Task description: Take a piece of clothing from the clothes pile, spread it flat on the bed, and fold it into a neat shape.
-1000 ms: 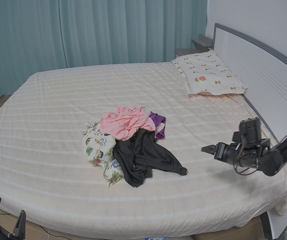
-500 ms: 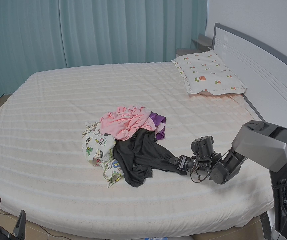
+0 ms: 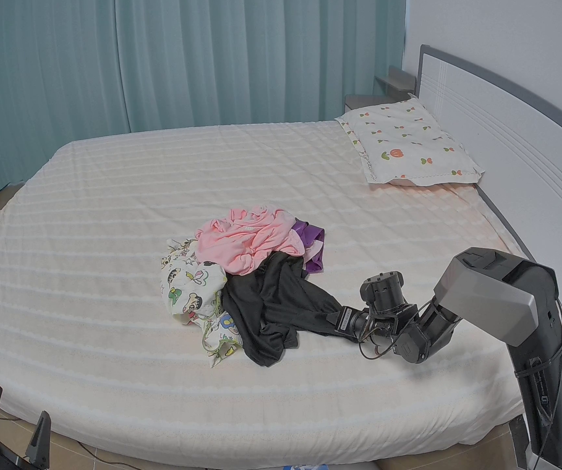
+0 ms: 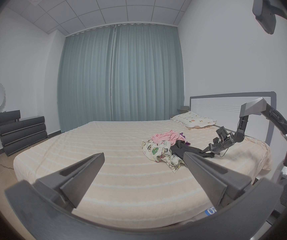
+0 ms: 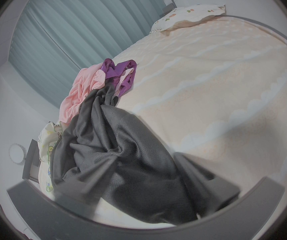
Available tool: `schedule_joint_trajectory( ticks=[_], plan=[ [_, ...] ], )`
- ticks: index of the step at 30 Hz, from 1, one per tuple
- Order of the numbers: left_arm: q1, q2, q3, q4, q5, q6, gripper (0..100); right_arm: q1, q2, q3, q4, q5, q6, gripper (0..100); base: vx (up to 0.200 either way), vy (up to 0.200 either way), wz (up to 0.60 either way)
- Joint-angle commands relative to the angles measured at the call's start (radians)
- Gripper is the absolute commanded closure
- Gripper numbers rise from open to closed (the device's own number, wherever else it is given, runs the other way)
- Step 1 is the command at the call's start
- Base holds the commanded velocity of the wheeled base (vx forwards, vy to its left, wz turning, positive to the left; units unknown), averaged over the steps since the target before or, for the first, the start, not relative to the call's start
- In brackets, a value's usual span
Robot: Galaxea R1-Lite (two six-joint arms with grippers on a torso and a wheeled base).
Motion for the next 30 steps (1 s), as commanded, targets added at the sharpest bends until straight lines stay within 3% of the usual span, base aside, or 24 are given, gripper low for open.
schedule_joint_trajectory(
  ticks=[1,8,10,14,16,23,24,27,30],
  plan=[
    [0.000,-0.015,0.015,0.001,0.000,-0.001,0,-0.009,-0.029,0.024,-0.028,-0.001,0.039,100,0.000,0.000,0.00],
    [0.000,-0.016,0.016,0.001,0.002,0.001,0,-0.018,-0.153,0.251,-0.229,0.018,0.132,100,0.000,0.000,0.00],
    [0.000,-0.016,0.016,-0.008,0.002,-0.002,0,-0.004,-0.204,0.366,-0.355,0.056,0.192,100,0.000,0.000,0.00],
    [-0.006,0.033,-0.150,-0.099,-0.008,-0.139,0,0.005,-0.230,0.459,-0.476,0.104,0.249,100,0.000,0.000,0.00],
    [-0.007,0.168,-0.232,-0.093,-0.046,-0.163,0,-0.001,-0.221,0.478,-0.532,0.122,0.263,100,0.000,0.000,0.00],
    [-0.017,0.444,-0.225,-0.091,-0.195,-0.162,0,-0.003,-0.216,0.487,-0.593,0.128,0.349,100,0.000,0.000,0.00],
    [-0.021,0.553,-0.231,-0.103,-0.213,-0.160,0,-0.003,-0.205,0.493,-0.614,0.130,0.355,100,0.000,0.000,0.00],
    [-0.083,0.703,-0.229,-0.134,-0.215,-0.168,0,-0.004,-0.176,0.501,-0.659,0.140,0.356,100,0.000,0.000,0.00],
    [-0.227,0.896,-0.217,-0.188,-0.208,-0.215,0,0.007,-0.125,0.525,-0.734,0.142,0.355,100,0.000,0.000,0.00]
  ],
)
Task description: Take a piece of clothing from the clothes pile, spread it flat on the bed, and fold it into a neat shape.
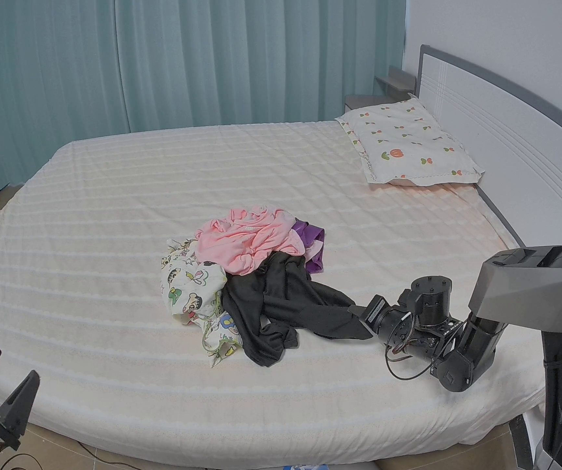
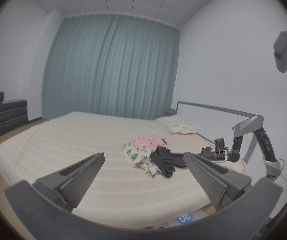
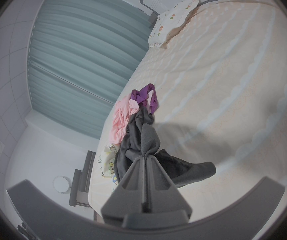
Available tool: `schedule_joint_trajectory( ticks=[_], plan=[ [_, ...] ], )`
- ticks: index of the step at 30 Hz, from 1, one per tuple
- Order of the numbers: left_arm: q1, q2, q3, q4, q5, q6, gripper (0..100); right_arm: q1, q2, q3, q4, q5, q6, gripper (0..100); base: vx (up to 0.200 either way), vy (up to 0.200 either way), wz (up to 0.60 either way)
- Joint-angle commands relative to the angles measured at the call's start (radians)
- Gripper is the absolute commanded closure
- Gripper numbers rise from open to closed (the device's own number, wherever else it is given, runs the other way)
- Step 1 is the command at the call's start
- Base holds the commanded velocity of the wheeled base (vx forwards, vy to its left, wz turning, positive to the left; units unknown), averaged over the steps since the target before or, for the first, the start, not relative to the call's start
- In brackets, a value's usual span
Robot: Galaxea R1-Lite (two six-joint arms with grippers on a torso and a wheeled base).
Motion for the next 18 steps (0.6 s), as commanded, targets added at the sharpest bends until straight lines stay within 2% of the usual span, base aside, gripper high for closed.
schedule_joint_trajectory(
  ticks=[1,4,5,6,7,8,9,10,11,12,13,15,18],
  plan=[
    [-0.221,0.528,-0.018,-0.096,-0.047,-0.090,0,0.014,0.076,0.050,-0.161,0.018,0.033,100,0.000,0.000,0.00],
    [-0.276,0.649,-0.024,-0.159,-0.047,-0.138,0,0.010,0.084,0.058,-0.193,0.020,0.033,100,0.000,0.000,0.00],
    [-0.305,0.749,-0.024,-0.241,-0.039,-0.172,0,0.006,0.088,0.061,-0.201,0.021,0.033,100,0.000,0.000,0.00],
    [-0.305,0.749,-0.024,-0.241,-0.039,-0.172,0,0.006,0.088,0.061,-0.201,0.021,0.033,100,0.000,0.000,0.00],
    [-0.343,0.887,-0.024,-0.346,-0.009,-0.219,0,0.003,0.095,0.062,-0.207,0.021,0.033,100,0.000,0.000,0.00],
    [-0.343,0.887,-0.024,-0.346,-0.009,-0.219,0,0.003,0.095,0.062,-0.207,0.021,0.033,100,0.000,0.000,0.00],
    [-0.389,1.014,-0.029,-0.417,0.036,-0.270,0,0.003,0.096,0.062,-0.207,0.021,0.033,100,0.000,0.000,0.00],
    [-0.389,1.014,-0.029,-0.417,0.036,-0.270,0,0.003,0.096,0.062,-0.207,0.021,0.033,100,0.000,0.000,0.00],
    [-0.442,1.134,-0.043,-0.480,0.091,-0.345,0,0.003,0.096,0.061,-0.207,0.021,0.033,100,0.000,0.000,0.00],
    [-0.446,1.143,-0.046,-0.485,0.094,-0.353,0,0.003,0.096,0.062,-0.207,0.021,0.033,100,0.000,0.000,0.00],
    [-0.495,1.247,-0.089,-0.526,0.139,-0.457,0,0.003,0.096,0.061,-0.209,0.021,0.033,100,0.000,0.000,0.00],
    [-0.531,1.344,-0.149,-0.540,0.177,-0.560,0,0.003,0.099,0.062,-0.209,0.021,0.033,100,0.000,0.000,0.00],
    [-0.549,1.461,-0.236,-0.537,0.217,-0.629,0,0.003,0.102,0.061,-0.210,0.020,0.033,100,0.000,0.000,0.00]
  ],
)
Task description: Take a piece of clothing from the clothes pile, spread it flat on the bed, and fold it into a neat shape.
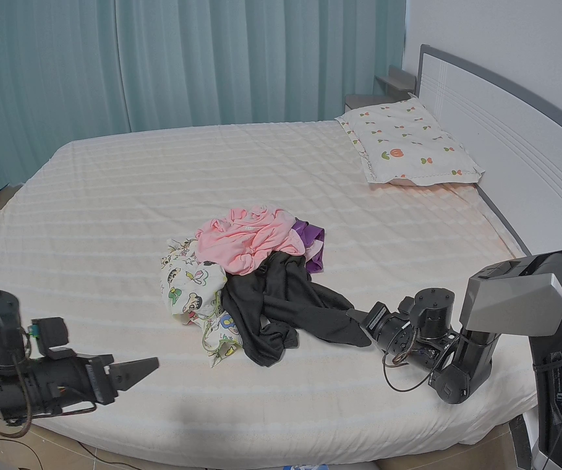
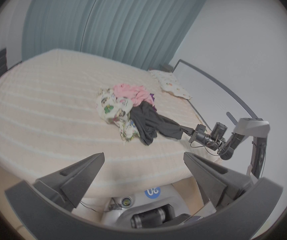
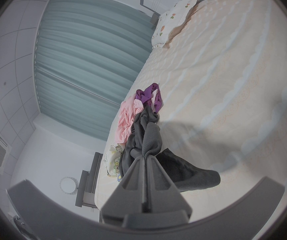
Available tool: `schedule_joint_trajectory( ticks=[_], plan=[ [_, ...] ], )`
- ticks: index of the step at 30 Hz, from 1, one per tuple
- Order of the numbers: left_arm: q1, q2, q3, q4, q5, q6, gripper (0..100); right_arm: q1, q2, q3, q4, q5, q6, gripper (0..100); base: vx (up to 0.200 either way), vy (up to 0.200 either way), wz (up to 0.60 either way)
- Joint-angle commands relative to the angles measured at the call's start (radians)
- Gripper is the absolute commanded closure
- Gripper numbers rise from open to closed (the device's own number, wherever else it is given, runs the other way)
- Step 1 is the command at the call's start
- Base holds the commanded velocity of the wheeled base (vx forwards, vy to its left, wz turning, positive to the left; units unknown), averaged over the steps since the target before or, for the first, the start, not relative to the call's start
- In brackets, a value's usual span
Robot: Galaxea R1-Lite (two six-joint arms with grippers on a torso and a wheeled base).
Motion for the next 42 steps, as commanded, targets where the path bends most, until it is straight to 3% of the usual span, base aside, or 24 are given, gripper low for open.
schedule_joint_trajectory(
  ticks=[1,9,17,20,38,39,42],
  plan=[
    [-0.211,0.627,-0.223,-0.174,0.164,-0.313,0,-0.001,0.032,0.011,-0.039,0.004,0.006,100,0.000,0.000,0.00],
    [-0.235,0.863,-0.450,-0.170,0.276,-0.334,0,-0.001,0.039,0.004,-0.039,0.003,0.006,100,0.000,0.000,0.00],
    [-0.264,0.940,-0.529,-0.168,0.301,-0.336,0,0.001,0.042,0.001,-0.039,0.003,0.006,100,0.000,0.000,0.00],
    [-0.264,1.004,-0.602,-0.168,0.351,-0.351,0,0.001,0.042,0.002,-0.039,0.001,0.004,100,0.000,0.000,0.00],
    [-0.257,1.129,-0.774,-0.165,0.362,-0.400,0,0.002,0.046,0.001,-0.043,-0.006,0.004,100,0.000,0.000,0.00],
    [-0.257,1.130,-0.776,-0.165,0.362,-0.411,100,0.002,0.046,0.001,-0.049,-0.005,0.004,100,0.000,0.000,0.00],
    [-0.257,1.121,-0.760,-0.163,0.364,-0.463,100,0.002,0.046,0.001,-0.052,-0.006,0.006,100,0.000,0.000,0.00]
  ],
)
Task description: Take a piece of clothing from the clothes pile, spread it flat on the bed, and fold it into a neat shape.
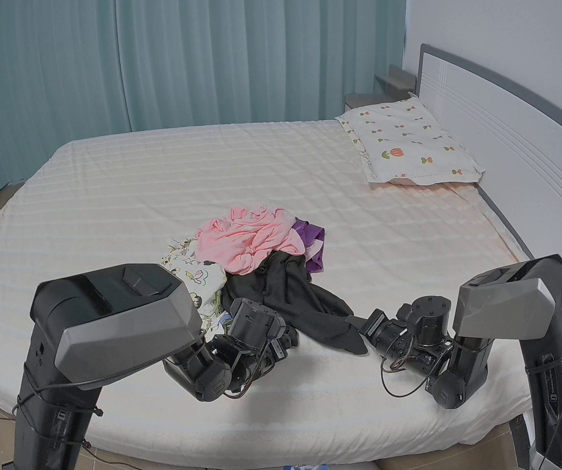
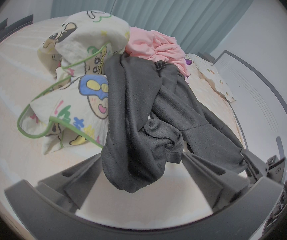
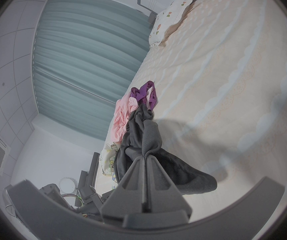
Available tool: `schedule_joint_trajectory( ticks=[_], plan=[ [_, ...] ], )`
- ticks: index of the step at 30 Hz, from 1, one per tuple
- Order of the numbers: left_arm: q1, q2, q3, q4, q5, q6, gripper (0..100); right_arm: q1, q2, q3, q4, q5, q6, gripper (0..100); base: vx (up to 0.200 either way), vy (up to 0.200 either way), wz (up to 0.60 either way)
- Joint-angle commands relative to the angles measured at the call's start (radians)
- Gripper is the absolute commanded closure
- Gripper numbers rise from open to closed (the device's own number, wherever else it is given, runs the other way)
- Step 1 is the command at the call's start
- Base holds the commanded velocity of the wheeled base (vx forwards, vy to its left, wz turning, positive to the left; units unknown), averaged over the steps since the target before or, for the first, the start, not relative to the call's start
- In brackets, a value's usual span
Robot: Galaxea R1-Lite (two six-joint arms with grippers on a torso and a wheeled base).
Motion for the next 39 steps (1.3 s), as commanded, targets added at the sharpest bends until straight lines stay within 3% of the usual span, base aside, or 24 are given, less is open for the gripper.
schedule_joint_trajectory(
  ticks=[1,5,12,16,23,29,35,39],
  plan=[
    [0.000,-0.013,0.021,0.001,0.001,-0.033,100,0.001,-0.001,0.002,-0.015,0.000,0.001,100,0.000,0.000,0.00],
    [0.003,-0.093,0.093,-0.006,-0.013,-0.059,100,0.002,-0.021,0.009,-0.015,-0.002,-0.002,100,0.000,0.000,0.00],
    [0.031,-0.349,0.204,-0.014,-0.065,-0.063,100,0.007,-0.243,0.065,-0.015,0.001,-0.040,100,0.000,0.000,0.00],
    [0.092,-0.590,0.205,-0.006,-0.079,-0.056,100,0.007,-0.490,0.057,0.005,0.014,-0.108,100,0.000,0.000,0.00],
    [0.210,-0.798,0.138,-0.005,-0.120,-0.050,100,-0.010,-0.713,-0.090,0.152,0.058,-0.181,100,0.000,0.000,0.00],
    [0.255,-0.820,0.182,-0.002,-0.126,-0.058,100,0.013,-0.688,-0.046,0.175,0.057,-0.181,100,0.000,0.000,0.00],
    [0.255,-0.766,0.291,-0.008,-0.128,-0.072,100,0.033,-0.555,0.045,0.079,0.061,-0.178,100,0.000,0.000,0.00],
    [0.252,-0.748,0.323,-0.008,-0.148,-0.141,100,0.036,-0.518,0.061,0.039,0.058,-0.178,100,0.000,0.000,0.00]
  ],
)
